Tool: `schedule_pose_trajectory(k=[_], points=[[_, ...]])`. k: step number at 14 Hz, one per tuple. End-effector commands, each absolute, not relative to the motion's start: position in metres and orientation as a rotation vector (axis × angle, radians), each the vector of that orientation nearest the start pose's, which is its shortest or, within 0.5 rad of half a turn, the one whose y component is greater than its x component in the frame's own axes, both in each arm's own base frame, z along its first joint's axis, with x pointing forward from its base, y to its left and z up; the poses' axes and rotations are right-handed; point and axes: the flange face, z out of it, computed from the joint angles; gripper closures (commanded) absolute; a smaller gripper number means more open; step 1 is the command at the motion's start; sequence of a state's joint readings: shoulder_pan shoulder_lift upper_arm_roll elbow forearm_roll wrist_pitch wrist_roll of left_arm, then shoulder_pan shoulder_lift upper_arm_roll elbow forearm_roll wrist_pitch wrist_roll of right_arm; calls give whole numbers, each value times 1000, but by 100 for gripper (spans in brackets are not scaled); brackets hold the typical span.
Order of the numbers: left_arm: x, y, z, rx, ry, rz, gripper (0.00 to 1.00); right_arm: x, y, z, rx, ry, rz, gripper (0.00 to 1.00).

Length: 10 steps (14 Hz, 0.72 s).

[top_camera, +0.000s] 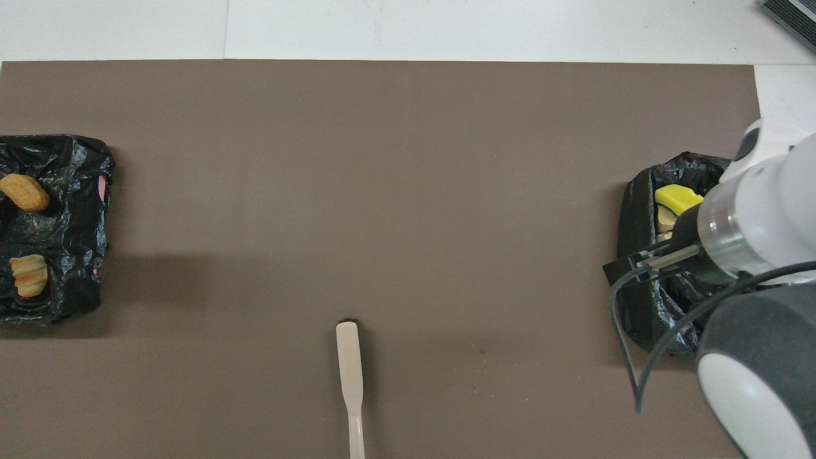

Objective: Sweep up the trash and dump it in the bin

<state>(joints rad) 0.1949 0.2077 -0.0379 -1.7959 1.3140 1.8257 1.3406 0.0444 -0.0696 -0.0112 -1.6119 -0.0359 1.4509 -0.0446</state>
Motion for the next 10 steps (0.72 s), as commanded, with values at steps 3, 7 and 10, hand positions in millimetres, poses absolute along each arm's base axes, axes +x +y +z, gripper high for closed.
schedule_pose_trajectory(k=[3,7,10], points=[[579,160,486,-1357,1447,1193,100,521,-25,634,-3163,-38,150,0],[582,153,539,-1385,1376,1142,100,530,-34,635,-3147,5,52,0],[586,128,563,-1438,1394,1037,100,531,-40,636,-3137,26,31,0]])
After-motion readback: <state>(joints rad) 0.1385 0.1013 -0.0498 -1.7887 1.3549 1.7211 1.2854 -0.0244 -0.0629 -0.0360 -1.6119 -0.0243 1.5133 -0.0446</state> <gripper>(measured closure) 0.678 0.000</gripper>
